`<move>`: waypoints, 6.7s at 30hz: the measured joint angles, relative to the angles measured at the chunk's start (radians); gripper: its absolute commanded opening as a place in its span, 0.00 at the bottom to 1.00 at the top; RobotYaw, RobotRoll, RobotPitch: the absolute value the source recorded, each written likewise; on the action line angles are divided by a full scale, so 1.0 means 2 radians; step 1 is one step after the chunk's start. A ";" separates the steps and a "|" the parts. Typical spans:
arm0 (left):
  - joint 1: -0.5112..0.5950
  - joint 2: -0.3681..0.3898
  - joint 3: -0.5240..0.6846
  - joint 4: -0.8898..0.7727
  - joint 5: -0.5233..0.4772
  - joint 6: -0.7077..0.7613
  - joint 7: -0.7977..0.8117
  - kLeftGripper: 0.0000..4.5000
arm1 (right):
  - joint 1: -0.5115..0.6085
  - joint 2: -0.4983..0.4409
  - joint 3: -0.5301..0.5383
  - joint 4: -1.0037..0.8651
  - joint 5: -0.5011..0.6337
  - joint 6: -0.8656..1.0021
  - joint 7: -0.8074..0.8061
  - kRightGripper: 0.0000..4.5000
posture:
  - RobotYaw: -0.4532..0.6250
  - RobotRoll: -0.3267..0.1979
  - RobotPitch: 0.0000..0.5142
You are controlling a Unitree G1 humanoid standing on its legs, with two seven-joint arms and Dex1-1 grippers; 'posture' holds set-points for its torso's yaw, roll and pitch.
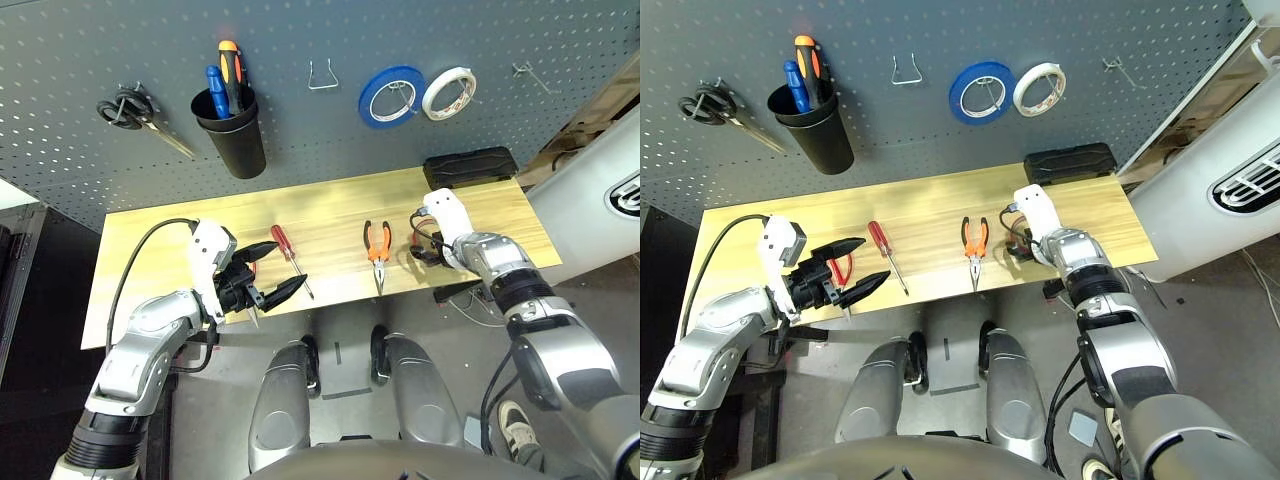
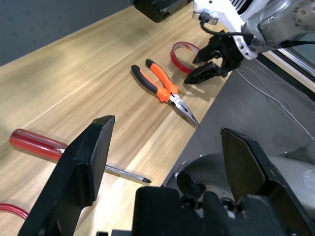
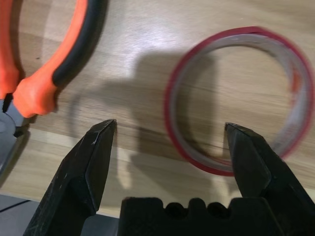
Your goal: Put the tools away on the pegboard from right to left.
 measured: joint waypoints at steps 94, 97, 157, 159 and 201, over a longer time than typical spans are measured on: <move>-0.087 -0.027 0.055 -0.038 -0.037 -0.023 0.038 1.00 | -0.112 -0.142 -0.096 0.034 -0.003 -0.255 -0.043 0.72 | 0.45 0.62 0.24; -0.086 -0.027 0.053 -0.039 -0.037 -0.022 0.038 1.00 | -0.085 -0.157 -0.095 -0.016 0.008 -0.249 0.001 0.95 | 0.44 0.62 0.25; 0.016 0.013 0.013 -0.061 0.008 0.042 0.020 1.00 | 0.007 0.156 -0.142 -0.158 0.047 0.233 -0.233 0.99 | 0.50 0.62 0.47; 0.021 0.014 0.014 -0.062 0.007 0.042 0.020 1.00 | 0.001 0.159 -0.146 -0.138 0.050 0.222 -0.237 0.99 | 0.50 0.62 0.47; 0.024 0.005 0.098 -0.080 -0.048 -0.021 0.033 1.00 | 0.104 -0.029 -0.014 -0.446 0.111 0.093 0.051 0.47 | 0.52 0.62 0.26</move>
